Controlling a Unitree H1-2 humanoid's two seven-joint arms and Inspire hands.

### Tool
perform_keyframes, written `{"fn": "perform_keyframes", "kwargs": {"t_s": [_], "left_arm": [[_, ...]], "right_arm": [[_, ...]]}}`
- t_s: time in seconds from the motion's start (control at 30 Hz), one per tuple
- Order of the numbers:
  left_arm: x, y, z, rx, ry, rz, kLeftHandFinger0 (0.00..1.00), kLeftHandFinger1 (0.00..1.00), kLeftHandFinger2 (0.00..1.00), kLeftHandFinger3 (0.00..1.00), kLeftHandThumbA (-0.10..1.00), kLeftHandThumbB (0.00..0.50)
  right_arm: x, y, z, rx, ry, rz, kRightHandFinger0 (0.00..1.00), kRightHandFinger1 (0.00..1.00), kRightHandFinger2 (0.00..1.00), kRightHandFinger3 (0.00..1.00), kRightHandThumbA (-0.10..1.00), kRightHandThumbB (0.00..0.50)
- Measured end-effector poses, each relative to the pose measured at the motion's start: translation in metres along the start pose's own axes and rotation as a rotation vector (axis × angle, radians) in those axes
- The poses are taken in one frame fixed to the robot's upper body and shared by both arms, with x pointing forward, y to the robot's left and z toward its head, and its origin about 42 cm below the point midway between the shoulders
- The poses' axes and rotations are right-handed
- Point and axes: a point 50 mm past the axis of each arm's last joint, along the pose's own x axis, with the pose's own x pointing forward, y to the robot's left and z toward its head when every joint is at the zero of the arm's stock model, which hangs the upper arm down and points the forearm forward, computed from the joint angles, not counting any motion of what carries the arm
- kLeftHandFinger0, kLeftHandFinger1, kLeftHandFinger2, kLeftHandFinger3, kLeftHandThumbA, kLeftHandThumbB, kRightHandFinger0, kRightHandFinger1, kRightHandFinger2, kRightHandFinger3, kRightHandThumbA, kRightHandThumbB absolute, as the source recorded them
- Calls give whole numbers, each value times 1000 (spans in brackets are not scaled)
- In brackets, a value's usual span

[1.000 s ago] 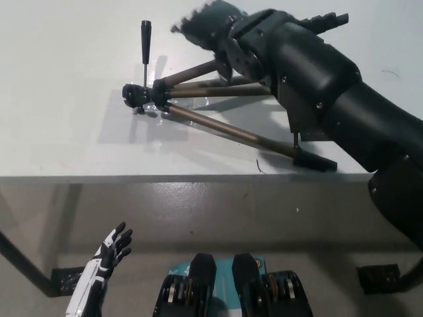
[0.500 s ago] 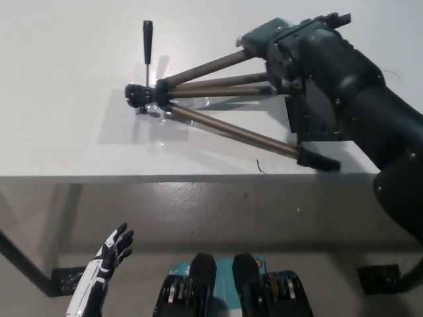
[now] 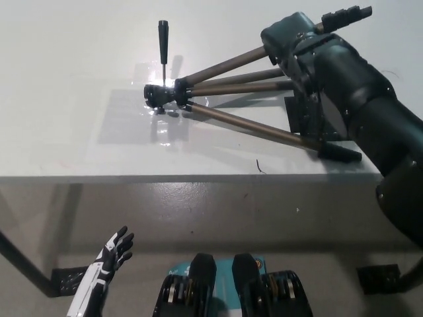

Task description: A tripod lies near the right hand side of the table and the robot grab a leg of the tripod using its right hand and put it up right.

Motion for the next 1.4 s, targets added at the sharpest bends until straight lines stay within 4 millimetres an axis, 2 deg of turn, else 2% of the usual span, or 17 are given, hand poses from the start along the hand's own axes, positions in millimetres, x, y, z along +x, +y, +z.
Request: {"fn": "perform_keyframes", "kwargs": {"t_s": [0.03,0.07,0.13,0.27,0.3,0.33,0.37,0.4,0.47,0.5,0.57,0.67,0.87,1.0,1.23,1.3,1.4], "left_arm": [[0,0,0,0,1,0,1000,1000,1000,1000,1000,245],[0,0,0,0,1,0,1000,1000,1000,1000,1000,244],[0,0,0,0,1,0,1000,1000,1000,1000,1000,267],[0,0,-1,0,4,-1,1000,1000,1000,1000,1000,272],[0,0,-1,0,4,-2,1000,1000,1000,1000,1000,253],[0,0,-1,0,4,-2,1000,1000,1000,1000,1000,247],[0,0,-1,0,4,-3,1000,1000,1000,1000,1000,247],[0,-1,-1,0,4,-3,1000,1000,1000,1000,1000,254],[0,-1,-1,0,4,-4,1000,1000,1000,1000,1000,255],[0,-1,-1,0,4,-4,1000,1000,1000,1000,1000,281],[0,0,-1,1,4,-3,1000,1000,1000,1000,1000,296],[0,0,-1,3,4,-4,1000,1000,1000,1000,1000,297],[0,-1,-1,13,6,-7,1000,1000,1000,1000,1000,272],[0,-2,-1,17,6,-11,1000,1000,1000,1000,1000,281],[0,-3,-1,17,8,-15,1000,1000,1000,1000,1000,332],[-1,-3,-2,17,8,-17,1000,1000,1000,1000,1000,322],[-2,-5,-2,18,11,-22,1000,1000,1000,1000,1000,307]], "right_arm": [[0,2,0,3,-4,-20,0,110,579,294,-100,245],[0,4,1,6,-9,-35,0,160,610,263,-100,163],[0,6,1,30,-17,-68,0,148,576,167,-100,150],[-1,10,0,112,-31,-133,0,171,606,155,-100,144],[-1,11,0,129,-33,-147,45,212,633,206,-100,67],[-2,11,-1,149,-36,-162,22,224,597,217,-100,45],[-2,11,-2,201,-38,-181,4,191,551,382,-100,89],[-2,10,-4,257,-42,-197,0,82,457,183,-100,103],[-3,7,-8,349,-42,-222,0,130,544,193,-100,106],[-3,4,-12,395,-36,-239,0,121,554,92,-100,60],[-4,-1,-18,491,-24,-272,0,209,624,489,20,48],[-5,-5,-26,597,-6,-300,0,234,623,622,14,53],[-10,-13,-50,873,51,-383,0,168,549,570,-14,78],[-12,-20,-56,1042,62,-435,0,37,397,406,-5,82],[-14,-25,-59,1335,69,-501,0,0,342,396,-49,49],[-14,-25,-59,1415,80,-520,0,0,254,263,-50,52],[-15,-25,-60,1512,108,-569,0,20,359,330,-65,53]]}}
